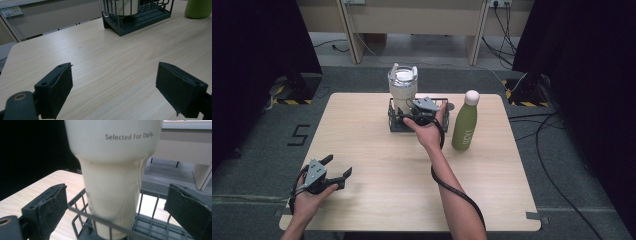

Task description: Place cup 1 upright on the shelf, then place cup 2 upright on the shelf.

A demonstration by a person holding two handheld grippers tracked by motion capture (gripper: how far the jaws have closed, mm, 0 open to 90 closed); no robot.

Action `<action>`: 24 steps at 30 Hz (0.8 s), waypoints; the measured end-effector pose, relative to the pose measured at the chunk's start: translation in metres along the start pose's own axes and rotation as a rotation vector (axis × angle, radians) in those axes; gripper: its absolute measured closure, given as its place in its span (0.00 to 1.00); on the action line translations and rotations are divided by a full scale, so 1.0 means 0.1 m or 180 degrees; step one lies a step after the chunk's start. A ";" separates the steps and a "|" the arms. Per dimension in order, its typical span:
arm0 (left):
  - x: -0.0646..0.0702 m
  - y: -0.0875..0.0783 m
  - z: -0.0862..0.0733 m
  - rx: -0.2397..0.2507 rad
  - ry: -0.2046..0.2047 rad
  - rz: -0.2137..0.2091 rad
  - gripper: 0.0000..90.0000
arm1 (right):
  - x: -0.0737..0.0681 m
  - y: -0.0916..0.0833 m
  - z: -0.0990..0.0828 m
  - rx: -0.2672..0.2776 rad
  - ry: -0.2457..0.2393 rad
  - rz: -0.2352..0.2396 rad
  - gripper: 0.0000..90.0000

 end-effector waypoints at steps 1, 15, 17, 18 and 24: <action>0.00 0.00 0.00 0.0001 -0.0003 0.0001 0.15 | 0.00 -0.02 -0.01 -0.0004 -0.0011 0.0012 0.05; -0.01 -0.07 0.00 0.0037 -0.0016 0.0023 0.15 | -0.06 -0.26 -0.20 -0.0045 0.0059 0.0075 0.09; -0.02 -0.07 0.00 0.0042 -0.0022 0.0037 0.15 | -0.05 -0.28 -0.21 -0.0048 0.0057 0.0078 0.10; -0.02 -0.07 0.00 0.0045 -0.0027 0.0043 0.15 | -0.04 -0.29 -0.21 -0.0040 0.0054 0.0077 0.10; -0.01 -0.03 0.01 0.0021 -0.0005 0.0044 0.15 | 0.02 -0.42 -0.19 0.0028 0.0028 0.0089 0.11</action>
Point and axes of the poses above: each handheld gripper's, and its own axes: y roughly forward along the jaws, z roughly out of its top, x roughly to its right, the point moved 6 cm from there along y, roughly forward along the jaws, and after that the axes turned 9 degrees about -y, right-handed, at the moved point
